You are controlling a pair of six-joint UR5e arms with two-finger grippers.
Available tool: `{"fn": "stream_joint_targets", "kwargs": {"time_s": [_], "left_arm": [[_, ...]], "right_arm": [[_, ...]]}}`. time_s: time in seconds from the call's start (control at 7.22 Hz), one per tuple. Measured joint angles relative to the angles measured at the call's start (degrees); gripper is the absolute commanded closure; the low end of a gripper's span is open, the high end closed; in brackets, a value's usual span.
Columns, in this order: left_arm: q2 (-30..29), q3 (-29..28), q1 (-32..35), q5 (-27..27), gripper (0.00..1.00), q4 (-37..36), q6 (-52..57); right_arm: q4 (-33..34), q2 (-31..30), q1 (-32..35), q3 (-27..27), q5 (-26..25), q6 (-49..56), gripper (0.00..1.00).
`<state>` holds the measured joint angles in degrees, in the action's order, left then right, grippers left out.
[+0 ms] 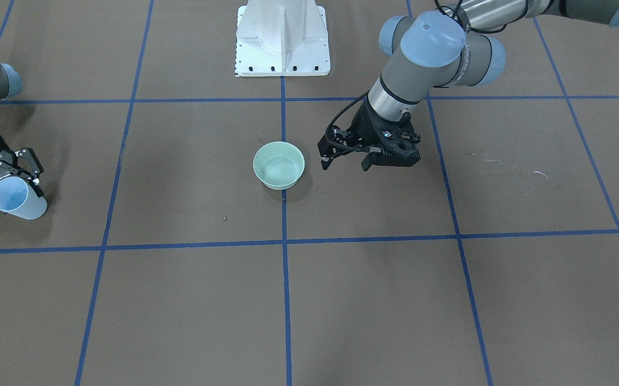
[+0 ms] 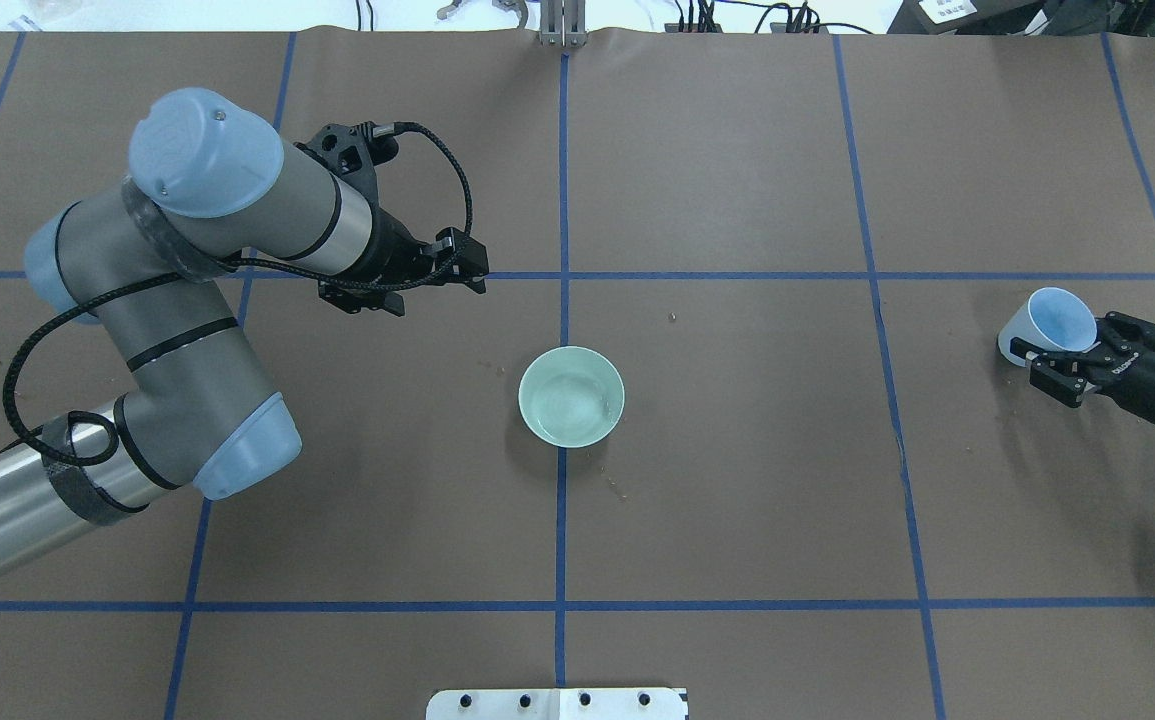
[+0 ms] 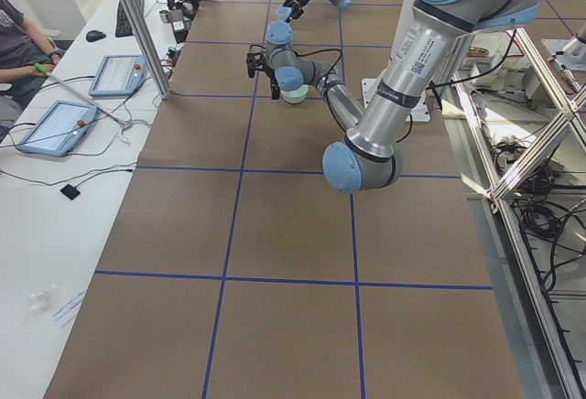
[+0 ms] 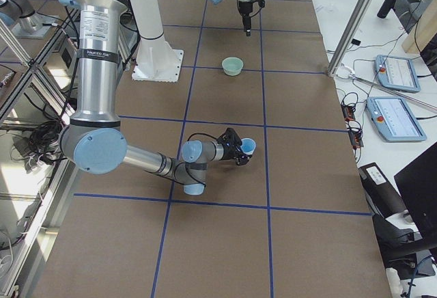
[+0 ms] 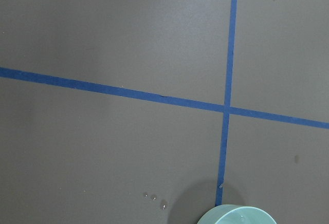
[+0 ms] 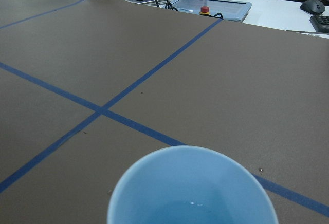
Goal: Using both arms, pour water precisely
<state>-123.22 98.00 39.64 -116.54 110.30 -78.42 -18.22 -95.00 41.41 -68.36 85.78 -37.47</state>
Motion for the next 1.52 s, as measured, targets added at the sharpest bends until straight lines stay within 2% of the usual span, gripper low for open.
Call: {"fn": "stream_joint_targets", "kwargs": {"time_s": [0.14, 0.42, 0.69, 0.83, 1.52], "left_arm": [[0.0, 0.0, 0.0, 0.0, 0.01, 0.0, 0.0], [0.0, 0.2, 0.1, 0.0, 0.01, 0.0, -0.1], [0.1, 0.6, 0.1, 0.0, 0.01, -0.1, -0.1], [0.5, 1.2, 0.1, -0.1, 0.01, -0.3, 0.0], [3.1, 2.7, 2.6, -0.5, 0.01, -0.9, 2.0]], "right_arm": [[0.0, 0.1, 0.0, 0.0, 0.0, 0.0, 0.74], [0.4, 1.4, 0.0, -0.3, 0.2, 0.0, 0.90], [1.7, 3.4, 0.1, -1.5, 0.3, 0.0, 0.93], [3.7, 3.7, 0.2, -3.6, 0.6, 0.0, 1.00], [16.8, 4.1, -0.8, -16.2, 3.4, -0.1, 1.00]]}}
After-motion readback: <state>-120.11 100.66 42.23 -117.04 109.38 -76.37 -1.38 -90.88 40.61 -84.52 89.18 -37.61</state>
